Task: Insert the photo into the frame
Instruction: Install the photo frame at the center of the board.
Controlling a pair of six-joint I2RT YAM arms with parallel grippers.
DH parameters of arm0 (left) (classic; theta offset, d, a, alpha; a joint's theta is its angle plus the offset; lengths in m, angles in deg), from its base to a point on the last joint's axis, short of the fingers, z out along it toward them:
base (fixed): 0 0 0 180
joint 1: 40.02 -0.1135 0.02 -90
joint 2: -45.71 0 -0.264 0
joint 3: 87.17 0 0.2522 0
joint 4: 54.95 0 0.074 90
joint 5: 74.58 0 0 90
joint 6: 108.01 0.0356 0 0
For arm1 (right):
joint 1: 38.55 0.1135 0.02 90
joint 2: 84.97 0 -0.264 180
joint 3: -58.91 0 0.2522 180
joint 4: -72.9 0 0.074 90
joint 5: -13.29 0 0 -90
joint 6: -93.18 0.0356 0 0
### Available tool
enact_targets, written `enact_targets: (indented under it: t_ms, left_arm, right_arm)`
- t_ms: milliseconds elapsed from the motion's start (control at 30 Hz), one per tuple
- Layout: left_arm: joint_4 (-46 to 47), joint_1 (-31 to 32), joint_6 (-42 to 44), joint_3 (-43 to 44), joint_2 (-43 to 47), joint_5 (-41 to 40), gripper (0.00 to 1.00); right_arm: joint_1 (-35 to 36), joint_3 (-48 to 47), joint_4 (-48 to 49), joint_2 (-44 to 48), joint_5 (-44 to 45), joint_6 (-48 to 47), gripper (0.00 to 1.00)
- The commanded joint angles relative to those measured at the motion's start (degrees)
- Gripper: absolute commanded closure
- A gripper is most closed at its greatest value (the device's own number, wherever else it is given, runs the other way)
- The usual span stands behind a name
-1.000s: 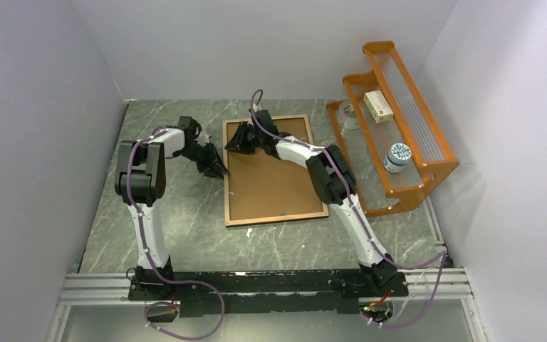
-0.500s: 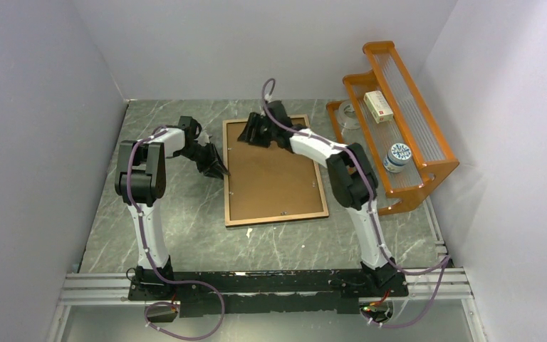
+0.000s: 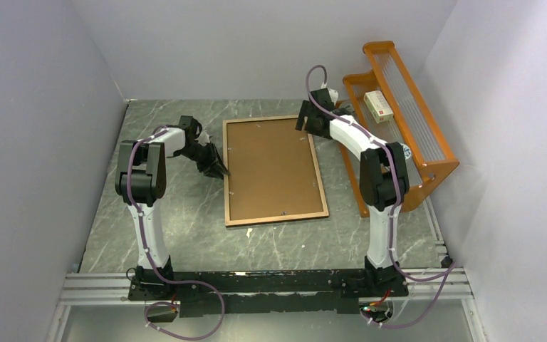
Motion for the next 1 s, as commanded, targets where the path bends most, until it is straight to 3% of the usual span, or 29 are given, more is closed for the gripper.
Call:
enact_targets:
  t_ms: [0,700,833,967]
  left_arm:
    - [2.2,0.4,0.4,-1.6,-2.3,-8.6,0.74]
    - [1.7,0.4,0.9,-1.6,-2.7,-8.8,0.75]
    - [1.8,0.4,0.9,-1.8,-2.8,-8.7,0.75]
    - [2.1,0.4,0.9,-1.9,-2.9,-8.6,0.76]
  right_arm:
    - [-0.4,-4.5,-6.4,-4.6,4.9,-4.3,0.14]
    - [-0.5,-16.1,-9.8,-16.5,6.5,-5.1,0.16]
    - [-0.5,-15.5,-11.0,-16.4,5.8,-5.8,0.22]
    - [-0.6,-12.9,-11.2,-15.1,5.1,-6.2,0.35]
